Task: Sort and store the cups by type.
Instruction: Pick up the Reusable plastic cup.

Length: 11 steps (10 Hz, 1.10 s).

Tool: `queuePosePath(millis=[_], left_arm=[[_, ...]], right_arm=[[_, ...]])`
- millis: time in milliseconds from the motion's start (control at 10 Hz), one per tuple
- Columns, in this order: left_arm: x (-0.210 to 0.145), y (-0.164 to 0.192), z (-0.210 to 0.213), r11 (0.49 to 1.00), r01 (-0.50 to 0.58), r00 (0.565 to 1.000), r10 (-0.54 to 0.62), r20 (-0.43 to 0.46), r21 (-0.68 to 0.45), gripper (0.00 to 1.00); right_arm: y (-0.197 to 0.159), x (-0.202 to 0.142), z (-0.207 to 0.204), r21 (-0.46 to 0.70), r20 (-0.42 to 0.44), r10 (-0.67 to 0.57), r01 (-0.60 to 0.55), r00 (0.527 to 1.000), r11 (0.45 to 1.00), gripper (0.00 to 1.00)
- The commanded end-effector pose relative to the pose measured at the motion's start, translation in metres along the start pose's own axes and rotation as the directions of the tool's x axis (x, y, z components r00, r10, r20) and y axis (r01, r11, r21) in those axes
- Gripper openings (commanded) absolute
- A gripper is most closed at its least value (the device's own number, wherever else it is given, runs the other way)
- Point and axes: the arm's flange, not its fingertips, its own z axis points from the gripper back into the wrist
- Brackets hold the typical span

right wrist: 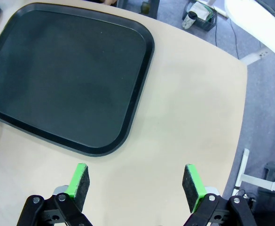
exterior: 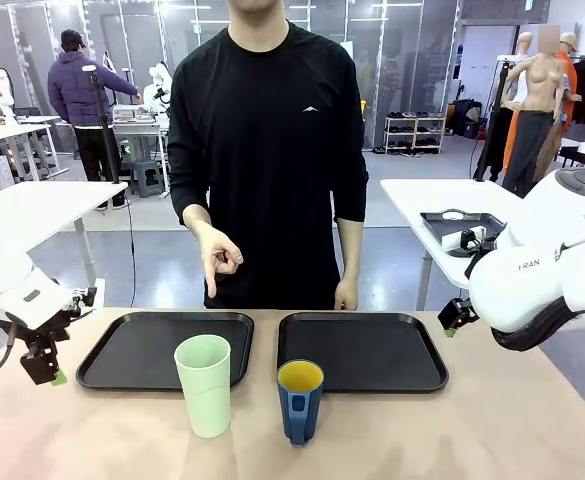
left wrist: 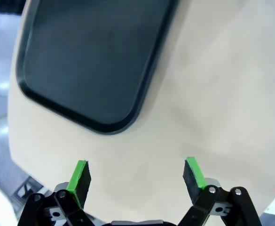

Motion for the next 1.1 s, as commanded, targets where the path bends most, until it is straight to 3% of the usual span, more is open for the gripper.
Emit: queuePosePath(millis=[0, 200, 600, 800, 1000], left_arm=[[-0.009, -0.012, 0.009, 0.991, 0.073, 0.997, -0.070, 0.027, -0.113, 1.00], [0.005, -0.020, 0.005, 0.967, 0.136, 0.988, -0.117, 0.102, -0.213, 1.00], [0.027, -0.022, -0.017, 0.925, 0.131, 0.954, -0.020, 0.298, -0.358, 1.00], [0.029, -0.024, -0.023, 0.905, 0.182, 0.910, -0.006, 0.415, -0.385, 1.00], [0.026, -0.025, -0.026, 0.907, 0.211, 0.833, 0.028, 0.552, -0.365, 1.00]], right_arm=[[0.000, -0.001, -0.001, 0.002, -0.002, 0.000, 0.000, 1.000, 1.000, 1.00], [0.000, -0.001, -0.001, 0.002, -0.002, 0.000, 0.000, 1.000, 1.000, 1.00], [0.000, -0.001, -0.001, 0.002, -0.002, 0.000, 0.000, 1.000, 1.000, 1.00], [0.000, -0.001, -0.001, 0.002, -0.002, 0.000, 0.000, 1.000, 1.000, 1.00], [0.000, -0.001, -0.001, 0.002, -0.002, 0.000, 0.000, 1.000, 1.000, 1.00]])
